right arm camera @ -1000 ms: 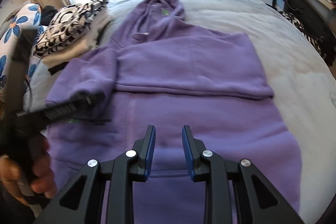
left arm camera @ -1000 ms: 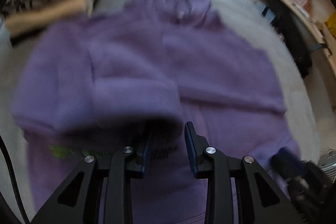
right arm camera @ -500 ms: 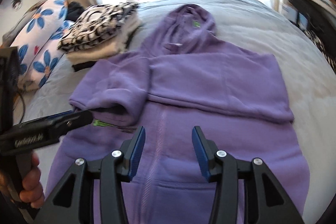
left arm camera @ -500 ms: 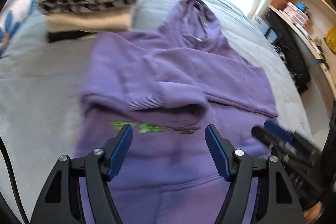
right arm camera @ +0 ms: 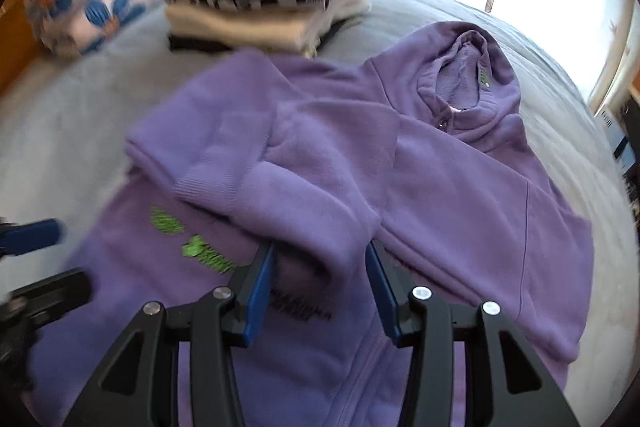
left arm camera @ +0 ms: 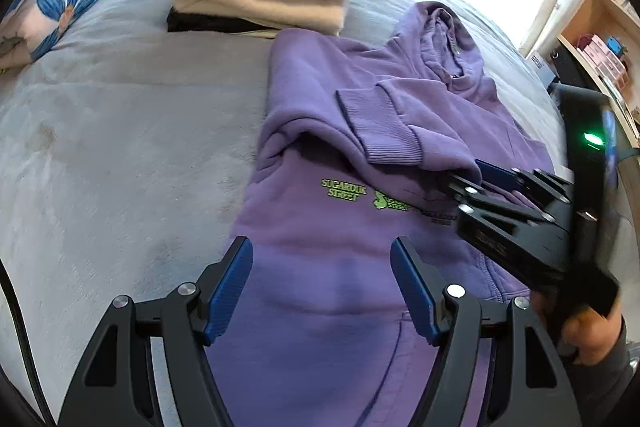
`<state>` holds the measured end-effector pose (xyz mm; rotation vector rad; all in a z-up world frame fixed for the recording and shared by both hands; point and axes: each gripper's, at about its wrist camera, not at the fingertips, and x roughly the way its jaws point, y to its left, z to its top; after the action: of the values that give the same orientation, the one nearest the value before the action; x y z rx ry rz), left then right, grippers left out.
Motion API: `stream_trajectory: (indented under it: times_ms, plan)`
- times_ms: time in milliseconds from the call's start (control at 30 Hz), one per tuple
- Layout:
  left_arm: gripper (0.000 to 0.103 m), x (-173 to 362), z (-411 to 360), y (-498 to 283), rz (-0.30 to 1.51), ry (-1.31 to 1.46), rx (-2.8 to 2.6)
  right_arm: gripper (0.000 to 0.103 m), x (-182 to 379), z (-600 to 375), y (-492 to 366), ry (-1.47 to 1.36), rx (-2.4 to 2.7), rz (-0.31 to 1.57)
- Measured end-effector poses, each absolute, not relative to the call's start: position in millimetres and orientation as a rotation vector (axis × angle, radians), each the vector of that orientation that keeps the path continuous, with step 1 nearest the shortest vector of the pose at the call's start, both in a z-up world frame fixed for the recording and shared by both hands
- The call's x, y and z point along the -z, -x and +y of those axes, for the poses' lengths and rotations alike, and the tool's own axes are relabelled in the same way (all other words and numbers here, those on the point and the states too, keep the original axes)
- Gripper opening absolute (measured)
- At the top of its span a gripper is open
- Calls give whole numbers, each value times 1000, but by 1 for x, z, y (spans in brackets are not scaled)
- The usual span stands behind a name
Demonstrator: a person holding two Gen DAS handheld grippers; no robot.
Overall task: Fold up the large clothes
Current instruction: 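Grasp the folded hoodie side with the left tool while the right tool grasps a cuff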
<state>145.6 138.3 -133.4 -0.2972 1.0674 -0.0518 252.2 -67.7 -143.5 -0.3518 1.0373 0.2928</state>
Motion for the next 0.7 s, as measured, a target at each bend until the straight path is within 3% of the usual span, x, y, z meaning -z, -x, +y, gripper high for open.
stream_trajectory:
  times_ms: [67,100,133,400,467,500,533,700]
  plan:
    - [70,135,140,-144,1070,299,44,46,147,-65,-261,362,-278,1052]
    - [70,135,140,-145,1071,300,43,31,145,-66,-265,354,-281,1049]
    - [70,136,140,-144,1072,302,44,10,141,-69,-269,344,-284,1045]
    - [70,133,130,-144,1062,280,60,10,76,-175,-281,-75,-243,942]
    - [70,133,127,-144,1063,274,68,22,92,-207,-277,-137,-187,1020]
    - [70,133,126,-144,1064,271,72,38,107,-221,-275,-144,-152,1086]
    - [70,133,124,-145,1067,264,78,41,118,-230,-271,-144,-130,1128]
    - [70,131,116,-156,1064,210,88,41,149,-266,-243,-97,-85,1235]
